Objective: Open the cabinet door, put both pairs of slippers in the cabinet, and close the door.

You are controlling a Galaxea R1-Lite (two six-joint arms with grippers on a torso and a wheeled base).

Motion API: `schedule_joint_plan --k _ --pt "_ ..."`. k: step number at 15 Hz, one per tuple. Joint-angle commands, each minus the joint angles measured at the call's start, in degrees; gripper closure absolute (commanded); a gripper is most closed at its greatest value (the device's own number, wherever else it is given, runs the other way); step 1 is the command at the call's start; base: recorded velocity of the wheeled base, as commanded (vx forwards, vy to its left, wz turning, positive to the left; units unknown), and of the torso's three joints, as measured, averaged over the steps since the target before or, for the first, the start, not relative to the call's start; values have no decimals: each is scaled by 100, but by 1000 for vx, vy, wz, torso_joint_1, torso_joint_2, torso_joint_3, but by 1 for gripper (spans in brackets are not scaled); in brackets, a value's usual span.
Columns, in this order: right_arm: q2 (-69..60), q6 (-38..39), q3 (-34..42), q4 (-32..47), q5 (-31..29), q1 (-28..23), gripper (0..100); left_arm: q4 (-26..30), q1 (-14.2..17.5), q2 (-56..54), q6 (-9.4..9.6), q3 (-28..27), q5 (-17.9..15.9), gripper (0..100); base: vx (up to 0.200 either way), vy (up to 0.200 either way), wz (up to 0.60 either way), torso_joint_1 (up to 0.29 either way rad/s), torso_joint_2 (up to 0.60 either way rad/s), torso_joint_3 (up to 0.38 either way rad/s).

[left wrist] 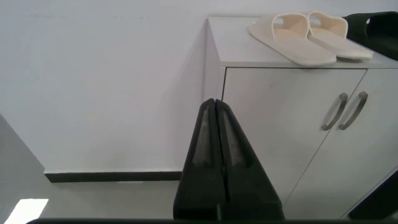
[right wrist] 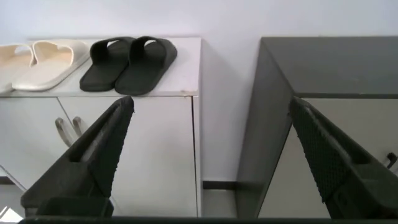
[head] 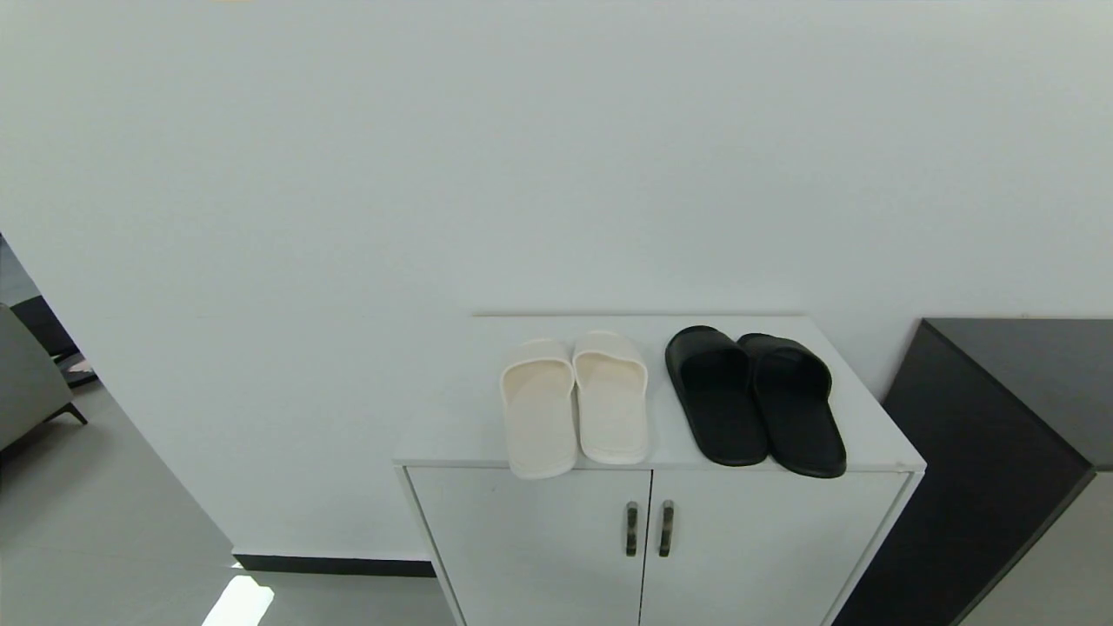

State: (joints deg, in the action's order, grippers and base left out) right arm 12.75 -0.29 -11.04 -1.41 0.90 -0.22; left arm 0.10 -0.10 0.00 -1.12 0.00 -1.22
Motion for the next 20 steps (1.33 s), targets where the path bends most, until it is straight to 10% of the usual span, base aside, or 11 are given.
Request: schedule_joint_plan --k 1,6,12,20 --pt "1766 223 -293 -755 15 4 0 -1 1 0 -2 0 -1 100 0 0 0 0 0 0" --pt "4007 609 -829 -2381 -46 461 0 -1 1 0 -2 0 -1 100 0 0 0 0 0 0" --pt "5167 1436 -1585 -2337 -1110 2729 0 -1 1 9 33 0 -10 100 0 0 0 0 0 0" --pt "6943 1418 -2060 -3251 -1892 3001 0 8 1 9 33 0 -10 100 0 0 0 0 0 0"
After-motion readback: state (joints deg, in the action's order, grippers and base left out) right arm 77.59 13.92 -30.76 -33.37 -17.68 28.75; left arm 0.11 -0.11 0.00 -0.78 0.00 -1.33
